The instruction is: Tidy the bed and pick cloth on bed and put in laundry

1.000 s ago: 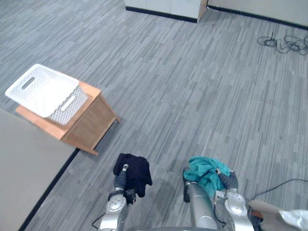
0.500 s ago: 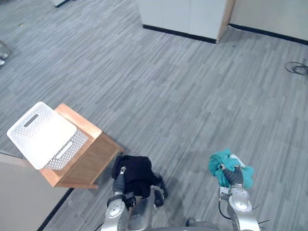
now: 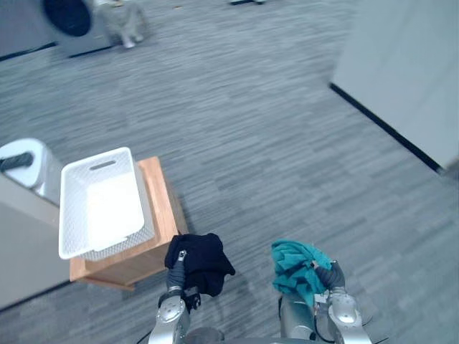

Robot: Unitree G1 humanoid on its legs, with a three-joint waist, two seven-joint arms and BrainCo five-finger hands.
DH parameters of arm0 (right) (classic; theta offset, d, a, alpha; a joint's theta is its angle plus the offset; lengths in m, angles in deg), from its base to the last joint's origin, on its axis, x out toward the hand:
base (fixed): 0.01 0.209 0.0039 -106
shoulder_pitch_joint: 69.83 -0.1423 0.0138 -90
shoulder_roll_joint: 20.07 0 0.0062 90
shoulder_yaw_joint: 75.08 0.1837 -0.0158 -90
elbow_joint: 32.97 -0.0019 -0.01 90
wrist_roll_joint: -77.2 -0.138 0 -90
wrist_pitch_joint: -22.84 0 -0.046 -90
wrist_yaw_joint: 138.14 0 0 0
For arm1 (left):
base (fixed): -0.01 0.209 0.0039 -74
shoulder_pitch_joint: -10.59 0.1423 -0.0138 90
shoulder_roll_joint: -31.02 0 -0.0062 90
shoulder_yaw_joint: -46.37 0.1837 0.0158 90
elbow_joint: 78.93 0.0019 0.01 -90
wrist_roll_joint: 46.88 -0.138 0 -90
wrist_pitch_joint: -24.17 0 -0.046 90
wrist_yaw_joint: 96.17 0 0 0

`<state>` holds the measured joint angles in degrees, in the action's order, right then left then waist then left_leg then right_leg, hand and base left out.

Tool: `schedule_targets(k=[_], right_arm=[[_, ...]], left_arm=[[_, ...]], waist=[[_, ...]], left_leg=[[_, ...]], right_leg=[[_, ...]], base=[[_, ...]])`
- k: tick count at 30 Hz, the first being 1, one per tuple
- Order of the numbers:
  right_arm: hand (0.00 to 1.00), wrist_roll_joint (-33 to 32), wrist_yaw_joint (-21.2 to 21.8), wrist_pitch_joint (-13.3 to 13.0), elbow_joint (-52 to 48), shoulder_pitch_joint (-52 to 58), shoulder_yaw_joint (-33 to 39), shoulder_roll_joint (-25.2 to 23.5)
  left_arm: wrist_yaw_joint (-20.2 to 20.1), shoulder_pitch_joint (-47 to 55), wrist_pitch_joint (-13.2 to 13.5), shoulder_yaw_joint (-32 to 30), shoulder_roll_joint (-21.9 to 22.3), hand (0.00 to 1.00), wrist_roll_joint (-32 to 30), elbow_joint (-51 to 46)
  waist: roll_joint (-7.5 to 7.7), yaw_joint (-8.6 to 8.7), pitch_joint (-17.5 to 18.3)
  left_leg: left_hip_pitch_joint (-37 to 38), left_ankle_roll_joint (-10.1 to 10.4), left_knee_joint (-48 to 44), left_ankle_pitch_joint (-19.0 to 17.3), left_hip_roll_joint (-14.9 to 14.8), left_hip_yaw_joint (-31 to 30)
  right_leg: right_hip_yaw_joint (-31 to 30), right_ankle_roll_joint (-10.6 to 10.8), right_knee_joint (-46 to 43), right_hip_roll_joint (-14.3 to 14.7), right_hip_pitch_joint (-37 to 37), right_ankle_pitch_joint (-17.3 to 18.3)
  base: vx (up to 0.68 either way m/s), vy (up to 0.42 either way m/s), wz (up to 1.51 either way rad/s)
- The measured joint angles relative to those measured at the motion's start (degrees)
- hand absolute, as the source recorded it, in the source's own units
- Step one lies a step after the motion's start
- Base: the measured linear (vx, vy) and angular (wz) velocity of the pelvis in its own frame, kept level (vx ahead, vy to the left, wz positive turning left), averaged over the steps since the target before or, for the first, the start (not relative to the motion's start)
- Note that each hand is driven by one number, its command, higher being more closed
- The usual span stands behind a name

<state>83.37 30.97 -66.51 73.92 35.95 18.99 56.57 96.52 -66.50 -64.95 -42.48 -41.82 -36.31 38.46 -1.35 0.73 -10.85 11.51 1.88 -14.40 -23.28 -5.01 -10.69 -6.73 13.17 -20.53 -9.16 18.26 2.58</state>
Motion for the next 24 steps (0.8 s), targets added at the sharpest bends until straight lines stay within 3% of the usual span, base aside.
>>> schedule_targets(k=[1,2,3,4,5,6,8,9,11,12,14,15,16,17,18,19,21,23,24], right_arm=[[1.00,0.0,0.0,0.0,-0.3,0.3,-0.4,1.1],[1.00,0.0,0.0,0.1,-0.3,0.2,-0.4,1.9],[1.00,0.1,0.3,0.1,-0.3,-0.5,-1.1,3.6],[1.00,0.2,1.0,0.1,-0.3,-1.2,-2.0,4.2],[1.00,0.2,1.2,0.1,-0.3,-1.4,-3.3,4.5],[1.00,0.1,1.1,0.0,-0.4,-1.6,-3.9,4.4],[1.00,0.1,1.1,-0.3,-0.5,-1.9,-4.1,4.4],[1.00,0.1,1.2,-0.3,-0.6,-2.2,-4.1,4.4],[1.00,0.1,1.3,-0.3,-1.1,-2.7,-3.8,4.5],[1.00,0.1,1.5,-0.3,-1.1,-2.7,-3.5,4.5],[1.00,0.5,2.3,-0.3,-1.2,-2.7,-2.1,4.6],[1.00,0.7,2.2,-0.3,-1.3,-2.8,-1.6,4.6],[1.00,1.2,2.2,-0.2,-1.3,-3.0,-1.0,4.6],[1.00,1.3,2.1,-0.2,-1.3,-3.4,-0.6,4.7],[1.00,1.3,2.1,-0.2,-1.3,-3.9,-0.5,4.9],[1.00,1.6,2.1,-0.2,-1.2,-5.3,-0.4,5.0],[1.00,2.7,2.1,-0.3,-1.3,-5.5,-0.4,4.5],[1.00,3.5,2.3,-0.3,-1.4,-6.0,-0.2,3.6],[1.00,3.5,2.3,-0.3,-1.4,-5.7,-0.1,2.2]], left_arm=[[-0.1,1.7,-0.2,0.9,0.9,1.00,0.0,0.2],[-0.4,2.2,-0.2,1.1,1.7,1.00,0.0,0.2],[-0.5,2.9,-0.1,2.0,2.4,1.00,0.0,0.1],[-0.5,3.1,-0.1,1.4,2.1,1.00,0.1,0.1],[-0.4,3.6,-0.1,0.4,2.2,1.00,0.2,0.2],[-0.1,4.0,0.0,0.1,2.2,1.00,0.3,0.1],[-0.3,4.3,0.3,0.1,2.2,1.00,0.3,0.0],[-0.3,4.3,0.4,0.0,2.2,1.00,0.3,-0.2],[-0.4,4.3,0.8,-0.3,2.2,1.00,0.4,-1.6],[-0.5,4.3,0.8,-0.3,2.2,1.00,0.5,-1.9],[-1.6,4.1,0.8,-0.3,2.2,1.00,0.5,-2.9],[-1.7,3.9,0.8,-0.3,2.2,1.00,0.5,-3.1],[-1.6,3.3,0.8,-0.8,2.3,1.00,0.5,-3.4],[-1.5,3.3,0.8,-0.9,2.3,1.00,0.5,-4.0],[-1.5,3.5,0.7,-0.9,2.3,1.00,0.5,-4.6],[-1.5,4.2,0.6,-1.7,2.3,1.00,0.4,-5.3],[-1.4,4.2,0.0,-1.8,2.3,1.00,0.3,-5.3],[-1.4,3.9,-0.3,-1.1,1.8,1.00,0.2,-5.5],[-1.3,3.9,-0.3,-0.6,1.1,1.00,0.1,-5.6]], waist=[[-2.53,-0.35,1.6],[-3.13,-0.30,1.8],[-5.10,-0.20,1.2],[-6.15,-0.42,0.6],[-6.40,-1.67,0.3],[-5.95,-2.40,-0.2],[-4.40,-3.58,-0.4],[-4.20,-3.70,-0.4],[-4.08,-4.62,-0.4],[-4.08,-4.67,-0.4],[-4.08,-4.49,-0.3],[-3.90,-4.47,-0.1],[-2.53,-4.42,1.0],[-0.87,-4.48,1.8],[-0.53,-4.58,1.9],[-0.38,-4.70,2.1],[0.78,-4.38,2.3],[1.17,-2.95,2.2],[1.03,-2.81,2.1]], left_leg=[[-0.3,0.0,-3.3,0.5,-2.1,-0.4],[-1.9,0.1,-8.0,1.6,-2.6,-0.2],[-8.1,1.9,-22.0,5.8,-4.5,0.0],[-13.6,1.9,-33.1,13.1,-6.9,1.2],[-17.1,0.9,-41.2,17.9,-9.7,4.0],[-20.7,0.0,-48.3,17.1,-11.1,7.5],[-24.5,-1.9,-50.2,15.5,-11.0,16.1],[-25.6,-1.9,-49.0,15.2,-10.9,18.8],[-27.2,-0.5,-35.5,12.9,-10.3,31.3],[-26.8,-0.5,-30.6,13.0,-9.8,34.4],[-24.4,-0.7,-12.8,13.4,-7.9,50.5],[-23.8,-2.6,-9.6,13.2,-7.2,54.4],[-22.5,-9.5,-5.7,12.8,-4.2,60.2],[-22.7,-10.6,-5.5,12.5,-2.5,62.5],[-22.8,-12.6,-5.5,12.0,-1.9,63.1],[-21.9,-16.6,-4.9,9.4,-0.2,61.0],[-19.1,-16.6,-2.4,9.4,4.1,55.3],[-14.4,-16.4,-0.1,9.4,7.8,46.3],[-11.8,-16.3,0.7,9.4,8.2,42.7]], right_leg=[[1.2,-1.5,-3.4,1.4,-0.1,0.4],[3.0,-3.6,-4.8,2.1,-0.4,1.5],[5.8,-6.0,-5.2,3.4,-3.3,3.7],[7.3,-8.1,-4.3,4.9,-6.2,4.4],[8.5,-9.8,-2.1,6.3,-9.5,4.7],[10.0,-10.6,1.8,6.9,-14.4,4.8],[11.8,-11.4,7.8,6.1,-20.2,4.4],[12.5,-11.6,9.3,5.9,-21.4,4.3],[16.8,-11.7,12.8,5.2,-24.2,4.1],[17.8,-11.3,13.0,5.1,-24.8,4.5],[24.3,-9.1,13.8,4.9,-28.1,6.7],[26.1,-8.4,13.9,4.8,-28.8,7.5],[30.6,-6.5,13.7,3.2,-30.2,9.3],[33.9,-5.6,13.6,2.2,-30.8,9.9],[35.2,-5.2,13.0,2.0,-31.3,10.1],[36.7,-3.5,6.7,1.3,-31.5,11.3],[35.3,-1.9,-11.5,-3.6,-27.7,11.1],[26.8,-4.0,-36.5,-5.6,-19.8,11.6],[24.1,-5.1,-40.4,-5.2,-17.1,12.2]], base=[[0.34,-0.289,0.69],[0.53,-0.503,0.75],[0.48,-0.468,0.67],[0.50,-0.485,0.48],[0.43,-0.335,0.22],[0.41,-0.307,0.12],[0.30,-0.208,0.21],[0.34,-0.133,0.23],[0.37,-0.052,0.31],[0.39,0.014,0.64],[0.43,0.044,1.11],[0.42,0.077,1.64],[0.44,0.088,1.80],[0.45,0.087,1.84],[0.49,0.081,1.69],[0.50,0.091,1.69],[0.51,0.099,1.71],[0.57,-0.004,2.19],[0.48,-0.085,2.09]])
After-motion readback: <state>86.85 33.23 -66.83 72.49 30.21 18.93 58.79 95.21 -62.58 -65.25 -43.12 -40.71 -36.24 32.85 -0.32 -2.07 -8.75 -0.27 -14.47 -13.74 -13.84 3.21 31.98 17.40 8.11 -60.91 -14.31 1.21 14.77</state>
